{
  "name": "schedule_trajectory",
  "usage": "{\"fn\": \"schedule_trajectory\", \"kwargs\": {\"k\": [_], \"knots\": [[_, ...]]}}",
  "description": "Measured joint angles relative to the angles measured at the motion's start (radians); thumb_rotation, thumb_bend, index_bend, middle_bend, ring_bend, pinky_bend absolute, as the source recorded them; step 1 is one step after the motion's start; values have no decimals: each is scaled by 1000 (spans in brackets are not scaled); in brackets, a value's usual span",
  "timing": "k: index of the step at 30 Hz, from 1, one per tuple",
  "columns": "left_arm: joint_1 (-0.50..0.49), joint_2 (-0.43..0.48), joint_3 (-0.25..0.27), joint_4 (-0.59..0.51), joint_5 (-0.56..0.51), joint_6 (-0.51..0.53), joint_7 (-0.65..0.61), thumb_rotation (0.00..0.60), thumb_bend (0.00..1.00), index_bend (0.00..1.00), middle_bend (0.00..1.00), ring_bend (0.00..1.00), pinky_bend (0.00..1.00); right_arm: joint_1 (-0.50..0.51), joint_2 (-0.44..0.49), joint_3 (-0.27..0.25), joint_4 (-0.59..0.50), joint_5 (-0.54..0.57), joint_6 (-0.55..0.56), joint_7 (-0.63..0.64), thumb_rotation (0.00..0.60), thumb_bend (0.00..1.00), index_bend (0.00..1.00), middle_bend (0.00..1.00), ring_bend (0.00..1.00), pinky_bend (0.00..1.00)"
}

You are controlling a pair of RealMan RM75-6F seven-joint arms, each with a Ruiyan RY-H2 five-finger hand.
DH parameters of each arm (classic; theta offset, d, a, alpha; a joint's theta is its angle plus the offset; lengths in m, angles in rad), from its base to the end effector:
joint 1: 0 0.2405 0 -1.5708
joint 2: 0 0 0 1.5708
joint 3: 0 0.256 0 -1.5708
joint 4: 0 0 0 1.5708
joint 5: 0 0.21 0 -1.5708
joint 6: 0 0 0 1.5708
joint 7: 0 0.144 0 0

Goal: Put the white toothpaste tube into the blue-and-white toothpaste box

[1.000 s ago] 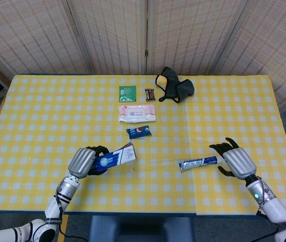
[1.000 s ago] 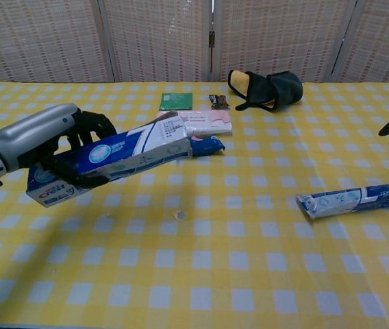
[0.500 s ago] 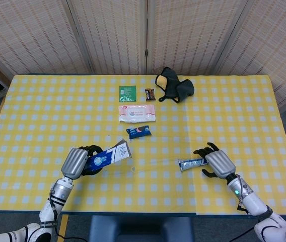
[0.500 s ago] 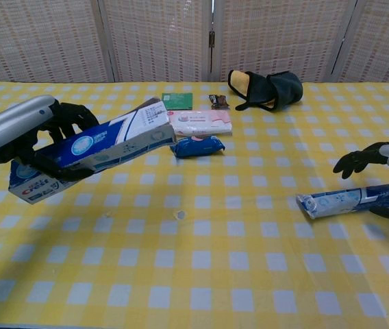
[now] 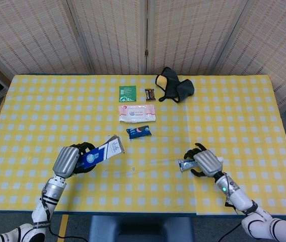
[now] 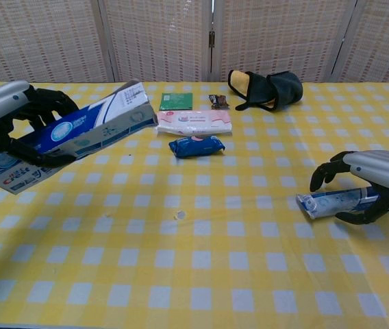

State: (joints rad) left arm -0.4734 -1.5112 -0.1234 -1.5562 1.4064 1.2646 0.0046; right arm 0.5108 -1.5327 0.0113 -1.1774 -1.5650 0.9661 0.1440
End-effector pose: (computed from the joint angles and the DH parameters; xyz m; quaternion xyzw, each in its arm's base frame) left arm -0.1876 0.2821 0.0233 -0.6287 -0.4363 -0.5065 0.3972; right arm -0.2707 -0.2910 -0.0132 0.7650 -0.4091 0.3273 0.3747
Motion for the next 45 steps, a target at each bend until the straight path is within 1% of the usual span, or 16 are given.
{"fn": "schedule_trajectory", "kwargs": {"k": [4,7,9,12,15,19,21,23,26,29,32,35,38,41,45], "knots": [[6,14,-1,1,3,3,-14,600,286,513,656,526,545,12,-11,4,2,12,-13,-25,600,365,417,356,276,90],[9,21,-2,-1,5,5,-19,600,286,514,656,526,545,19,-18,5,1,21,-21,-50,600,364,470,394,299,91],[9,27,-1,-2,8,4,-19,600,286,514,656,525,545,22,-21,6,-3,27,-24,-68,600,364,509,423,318,111],[12,34,-1,-7,8,3,-19,600,286,514,656,524,545,24,-22,9,-12,36,-20,-95,600,364,577,474,363,183],[14,40,-2,-11,6,5,-9,600,286,513,656,524,545,21,-25,19,-16,48,0,-122,600,364,656,539,429,292],[21,45,-7,-20,4,17,-7,600,286,514,656,524,545,13,-26,31,-23,59,37,-139,600,364,721,608,507,451],[23,45,-8,-22,2,18,-8,600,286,514,656,524,545,8,-23,34,-28,58,59,-137,600,364,740,628,532,508],[25,46,-9,-22,1,18,-9,600,286,514,656,524,545,3,-19,36,-32,54,81,-127,600,364,751,640,547,547],[27,47,-8,-26,-3,15,-13,600,286,514,656,524,545,-9,-9,38,-38,42,128,-96,600,364,756,648,561,571],[30,50,-9,-32,-14,10,-19,600,286,514,656,525,546,-23,1,41,-39,22,189,-46,600,364,757,652,572,628],[34,55,-13,-47,-31,4,-30,600,286,515,656,525,547,-39,6,46,-30,-5,270,11,600,364,757,653,574,638],[41,61,-15,-67,-40,3,-48,600,286,515,656,526,548,-57,8,55,-16,-26,364,98,600,364,757,658,577,643],[46,66,-19,-97,-52,-1,-73,600,286,516,656,526,548,-73,6,70,-7,-36,438,222,600,364,757,659,577,643],[48,66,-28,-126,-59,-2,-93,600,286,518,656,527,550,-89,4,91,-8,-38,501,376,600,364,757,659,579,644],[54,52,-37,-149,-50,25,-102,600,286,521,656,529,551,-108,19,128,-50,-27,564,613,600,364,760,661,582,650]]}}
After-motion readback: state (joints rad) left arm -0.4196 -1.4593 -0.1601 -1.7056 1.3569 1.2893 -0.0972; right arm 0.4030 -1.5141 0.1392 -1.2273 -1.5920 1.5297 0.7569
